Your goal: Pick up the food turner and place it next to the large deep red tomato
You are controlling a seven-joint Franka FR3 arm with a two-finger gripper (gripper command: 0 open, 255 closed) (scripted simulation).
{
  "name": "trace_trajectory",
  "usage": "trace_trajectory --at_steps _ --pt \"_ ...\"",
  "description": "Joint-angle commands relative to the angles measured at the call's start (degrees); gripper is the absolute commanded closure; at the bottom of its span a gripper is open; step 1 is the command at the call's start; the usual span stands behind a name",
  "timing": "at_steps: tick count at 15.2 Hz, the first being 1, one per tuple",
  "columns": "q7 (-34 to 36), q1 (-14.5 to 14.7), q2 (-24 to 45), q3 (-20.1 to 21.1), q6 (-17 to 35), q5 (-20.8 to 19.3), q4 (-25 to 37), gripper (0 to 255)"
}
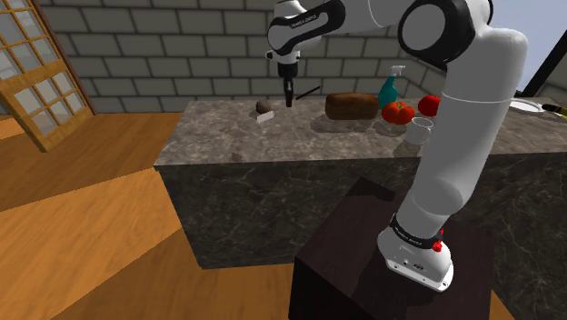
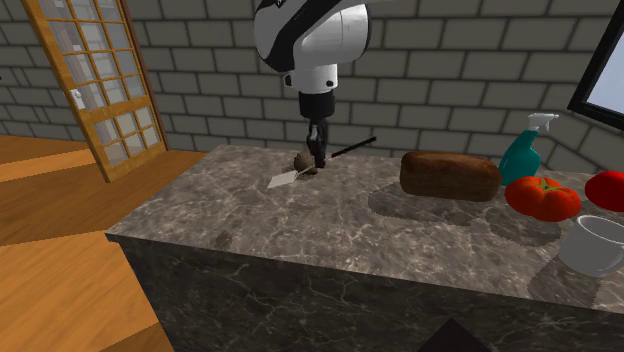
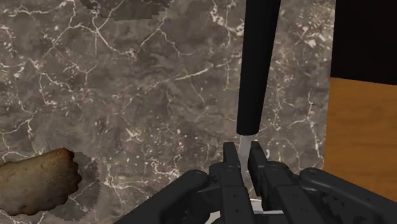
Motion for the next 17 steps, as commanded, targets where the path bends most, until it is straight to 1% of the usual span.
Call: trace_trajectory --at_steps 1,9,17 --pt "-1.81 -1.01 -2.6 -0.83 0.67 -0.35 -3.18 255" --pt "-9.97 -5.64 -10.99 -5.18 3.36 -2.28 -13.63 255" --pt "-19.12 -10.61 -16.5 -10.59 4.82 -4.67 -19.72 255"
